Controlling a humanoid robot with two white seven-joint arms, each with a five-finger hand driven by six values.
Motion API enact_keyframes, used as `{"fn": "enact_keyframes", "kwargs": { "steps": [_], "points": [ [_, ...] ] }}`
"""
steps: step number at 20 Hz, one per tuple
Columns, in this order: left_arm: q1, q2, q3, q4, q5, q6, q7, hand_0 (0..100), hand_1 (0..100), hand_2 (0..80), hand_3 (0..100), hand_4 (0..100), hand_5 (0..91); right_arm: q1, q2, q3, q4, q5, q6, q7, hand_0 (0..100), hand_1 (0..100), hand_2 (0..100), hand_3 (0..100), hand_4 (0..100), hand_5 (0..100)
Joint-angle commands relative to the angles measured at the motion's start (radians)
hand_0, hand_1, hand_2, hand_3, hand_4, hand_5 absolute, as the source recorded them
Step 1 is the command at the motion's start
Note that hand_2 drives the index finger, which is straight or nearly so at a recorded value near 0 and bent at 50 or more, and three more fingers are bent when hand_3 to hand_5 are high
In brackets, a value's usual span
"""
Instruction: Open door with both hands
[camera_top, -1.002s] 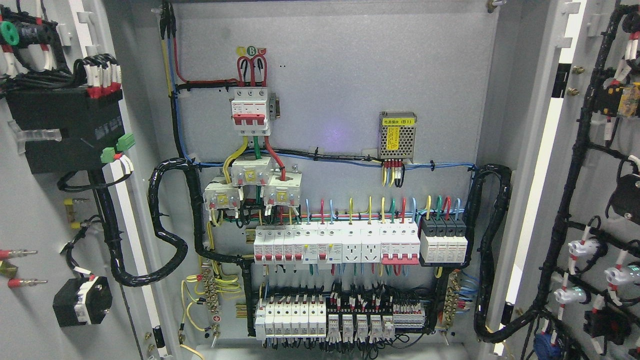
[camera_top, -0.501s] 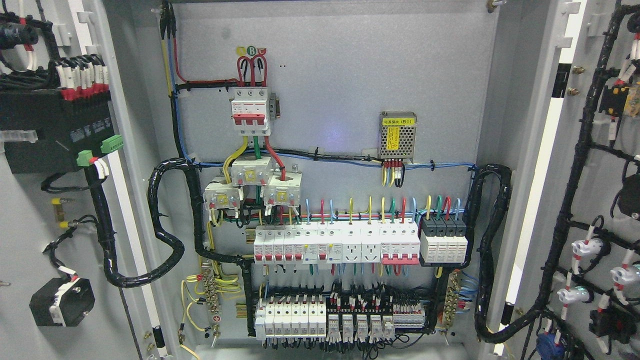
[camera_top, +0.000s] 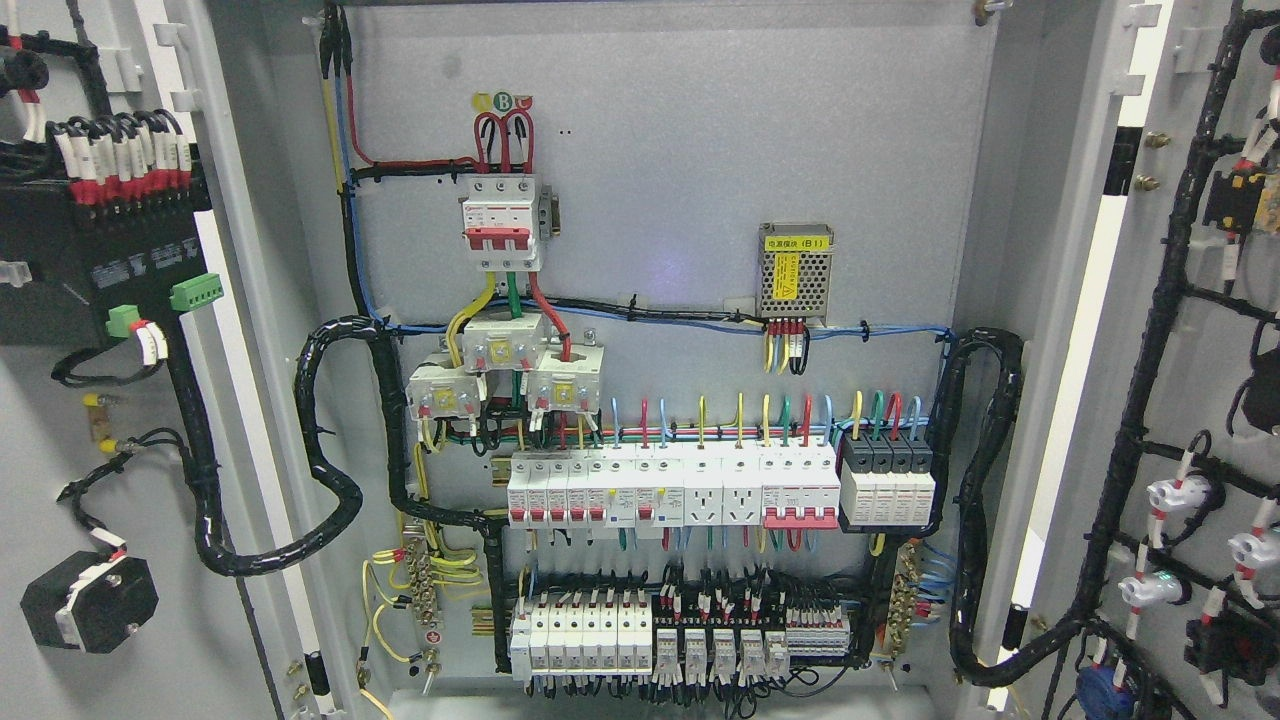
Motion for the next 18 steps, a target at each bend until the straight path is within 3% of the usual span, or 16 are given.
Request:
{"fn": "enact_keyframes", "kwargs": {
  "steps": [1,8,18],
  "points": [
    [-0.024,0.079,0.073,0.089,0.034,-0.075,0.003,0,0,0.0,0,3,0.0,-0.003,-0.002,-0.007,0.012,-0.032,-0.233,-0.001,11,0,0,0,0,0],
    [-0.093,0.106,0.099,0.194,0.037,-0.029,0.003,0,0,0.0,0,3,0.0,-0.015,-0.005,-0.001,0.015,-0.034,-0.233,0.000,11,0,0,0,0,0],
    [-0.172,0.140,0.150,0.295,0.059,0.109,0.003,0,0,0.0,0,3,0.0,-0.035,-0.003,0.001,0.042,-0.034,-0.233,0.002,11,0,0,0,0,0]
  ]
}}
